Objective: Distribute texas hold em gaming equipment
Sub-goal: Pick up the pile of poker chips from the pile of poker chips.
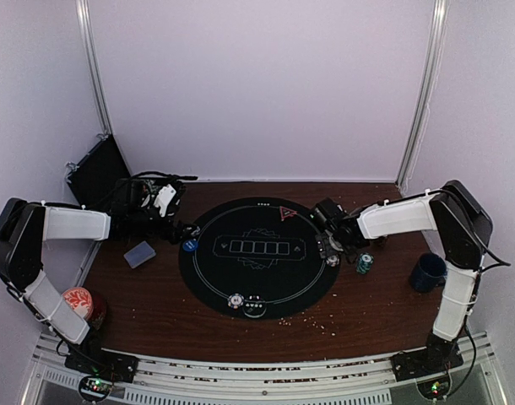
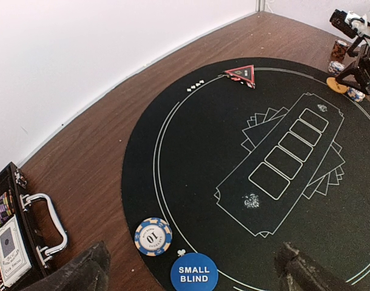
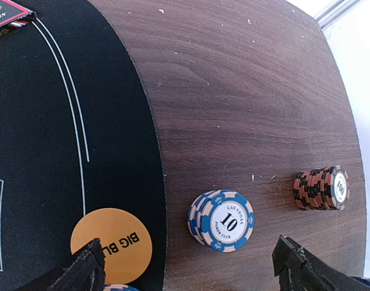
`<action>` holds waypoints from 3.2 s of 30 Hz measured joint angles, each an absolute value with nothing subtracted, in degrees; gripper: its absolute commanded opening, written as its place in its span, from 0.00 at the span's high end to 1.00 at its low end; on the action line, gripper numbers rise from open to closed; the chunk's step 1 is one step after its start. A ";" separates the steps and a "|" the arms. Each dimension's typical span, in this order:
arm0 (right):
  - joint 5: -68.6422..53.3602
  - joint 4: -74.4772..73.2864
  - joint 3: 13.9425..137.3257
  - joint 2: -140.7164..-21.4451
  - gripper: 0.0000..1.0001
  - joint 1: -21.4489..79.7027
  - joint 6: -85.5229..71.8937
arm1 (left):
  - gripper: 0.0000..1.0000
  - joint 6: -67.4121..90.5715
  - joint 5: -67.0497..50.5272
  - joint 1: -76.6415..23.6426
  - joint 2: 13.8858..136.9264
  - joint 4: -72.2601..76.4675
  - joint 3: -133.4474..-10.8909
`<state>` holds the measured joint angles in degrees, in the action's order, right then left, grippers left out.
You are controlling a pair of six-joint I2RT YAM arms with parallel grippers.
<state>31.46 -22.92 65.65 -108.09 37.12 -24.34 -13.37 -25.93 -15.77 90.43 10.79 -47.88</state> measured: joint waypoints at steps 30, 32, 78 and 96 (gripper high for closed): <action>29.95 -22.31 64.12 -107.87 0.03 37.08 -24.40 | 0.02 -13.37 -25.89 -15.77 90.43 10.79 -47.88; 29.91 -22.39 64.12 -107.68 0.03 37.08 -24.38 | 0.02 -13.37 -25.89 -15.77 90.43 10.79 -47.88; 16.25 -12.51 40.12 -83.07 0.17 30.63 -28.82 | 0.02 -13.37 -25.74 -15.77 90.70 10.83 -47.88; 20.84 -12.34 40.12 -84.73 0.33 31.77 -30.24 | 0.02 -13.37 -25.74 -15.77 90.98 10.85 -47.88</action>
<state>20.84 -12.34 40.12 -84.73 31.77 -30.24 -13.37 -25.74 -15.77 90.98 10.85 -47.88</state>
